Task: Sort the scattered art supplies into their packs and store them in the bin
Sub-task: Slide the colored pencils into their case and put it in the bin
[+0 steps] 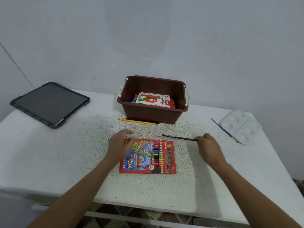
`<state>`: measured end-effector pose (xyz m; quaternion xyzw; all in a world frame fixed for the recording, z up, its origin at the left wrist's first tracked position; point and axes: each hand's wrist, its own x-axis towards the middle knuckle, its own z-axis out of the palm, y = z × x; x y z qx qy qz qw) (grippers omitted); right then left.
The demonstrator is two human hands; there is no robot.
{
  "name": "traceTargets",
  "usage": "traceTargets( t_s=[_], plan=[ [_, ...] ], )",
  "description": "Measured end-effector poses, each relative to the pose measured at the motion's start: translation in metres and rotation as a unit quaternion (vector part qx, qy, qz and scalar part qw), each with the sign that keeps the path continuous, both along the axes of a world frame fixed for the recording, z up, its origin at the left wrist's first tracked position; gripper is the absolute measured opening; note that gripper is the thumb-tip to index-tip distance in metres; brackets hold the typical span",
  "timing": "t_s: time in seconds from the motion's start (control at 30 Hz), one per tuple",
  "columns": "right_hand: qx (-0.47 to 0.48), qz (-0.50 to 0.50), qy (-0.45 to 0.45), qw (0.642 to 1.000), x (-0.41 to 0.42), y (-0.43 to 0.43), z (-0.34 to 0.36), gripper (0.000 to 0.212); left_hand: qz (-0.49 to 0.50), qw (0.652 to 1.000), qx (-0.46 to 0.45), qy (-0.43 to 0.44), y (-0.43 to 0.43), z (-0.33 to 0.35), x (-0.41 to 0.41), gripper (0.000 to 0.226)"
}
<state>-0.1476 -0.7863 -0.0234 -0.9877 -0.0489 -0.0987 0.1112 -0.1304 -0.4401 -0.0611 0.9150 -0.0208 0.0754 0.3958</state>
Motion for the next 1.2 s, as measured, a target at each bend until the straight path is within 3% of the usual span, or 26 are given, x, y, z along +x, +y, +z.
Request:
traceTargets(
  t_s=[0.17, 0.5, 0.9, 1.03, 1.2],
  plan=[
    [-0.063, -0.025, 0.014, 0.998, 0.012, -0.049, -0.005, 0.017, -0.04, 0.989, 0.141, 0.004, 0.029, -0.026, -0.011, 0.067],
    [-0.102, 0.039, 0.028, 0.994, 0.017, -0.007, -0.023, 0.018, -0.062, 0.984, 0.167, -0.002, 0.029, -0.028, -0.013, 0.086],
    [0.025, 0.129, 0.046, 0.99, -0.002, 0.07, -0.034, 0.057, -0.023, 0.988, 0.152, -0.023, 0.028, -0.026, 0.002, 0.059],
    [0.017, 0.142, 0.01, 0.99, -0.006, 0.073, -0.034, 0.059, -0.025, 0.976, 0.217, -0.013, 0.021, -0.017, 0.023, 0.056],
    [0.055, 0.143, 0.003, 0.988, -0.009, 0.07, -0.033, 0.054, -0.038, 0.942, 0.327, 0.062, 0.015, -0.003, 0.05, 0.054]
  ],
)
